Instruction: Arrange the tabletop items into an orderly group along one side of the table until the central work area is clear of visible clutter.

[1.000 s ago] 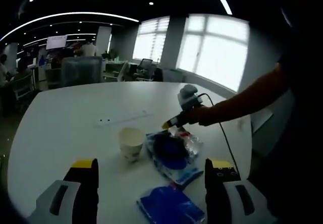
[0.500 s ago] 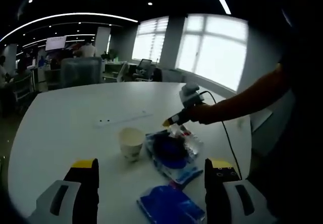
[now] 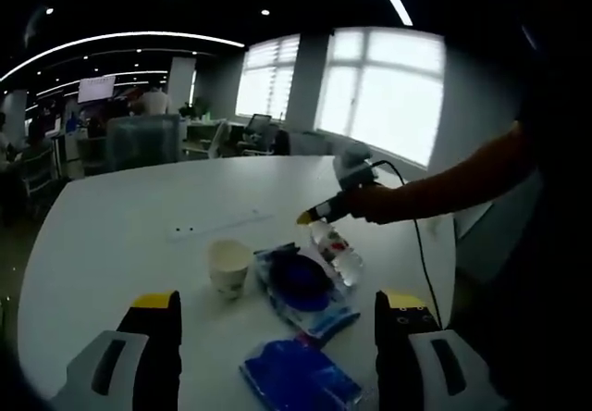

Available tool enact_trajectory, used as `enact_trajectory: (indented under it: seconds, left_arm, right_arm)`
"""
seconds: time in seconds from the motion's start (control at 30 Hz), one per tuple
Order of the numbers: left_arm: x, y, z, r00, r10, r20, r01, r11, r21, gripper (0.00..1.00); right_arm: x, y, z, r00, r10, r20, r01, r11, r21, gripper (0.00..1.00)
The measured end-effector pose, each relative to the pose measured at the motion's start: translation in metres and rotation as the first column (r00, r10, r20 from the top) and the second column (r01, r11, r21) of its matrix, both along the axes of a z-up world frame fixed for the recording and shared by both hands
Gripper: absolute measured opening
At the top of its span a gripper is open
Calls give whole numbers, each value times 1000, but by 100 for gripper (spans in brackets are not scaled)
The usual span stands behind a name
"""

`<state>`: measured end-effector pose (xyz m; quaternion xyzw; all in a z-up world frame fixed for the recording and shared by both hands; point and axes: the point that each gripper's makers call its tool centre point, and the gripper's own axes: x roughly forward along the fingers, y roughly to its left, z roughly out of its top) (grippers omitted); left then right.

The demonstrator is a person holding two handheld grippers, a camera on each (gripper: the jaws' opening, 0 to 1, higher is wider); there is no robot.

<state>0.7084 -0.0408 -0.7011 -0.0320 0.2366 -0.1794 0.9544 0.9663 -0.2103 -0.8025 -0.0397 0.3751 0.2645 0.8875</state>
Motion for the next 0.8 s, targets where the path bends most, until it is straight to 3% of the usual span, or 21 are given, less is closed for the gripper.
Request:
enact_trajectory:
  seconds: [0.33,0.53,0.8]
  left_arm:
    - [-20,-15,6,1000,-6,6,6,1000,4,85]
    - [-25,-22,9,1000,-18,12,18,1000,12,85]
    - [-28,-29,11,999,-31,21,31,999,16,85]
  right_arm:
    - [-31,-12,26,998,14,58,-17,999,41,17]
    - [-41,-19,41,994,34,102,-40,998,57,17]
    - [-70,-31,62,987,58,151,-70,994,79,17]
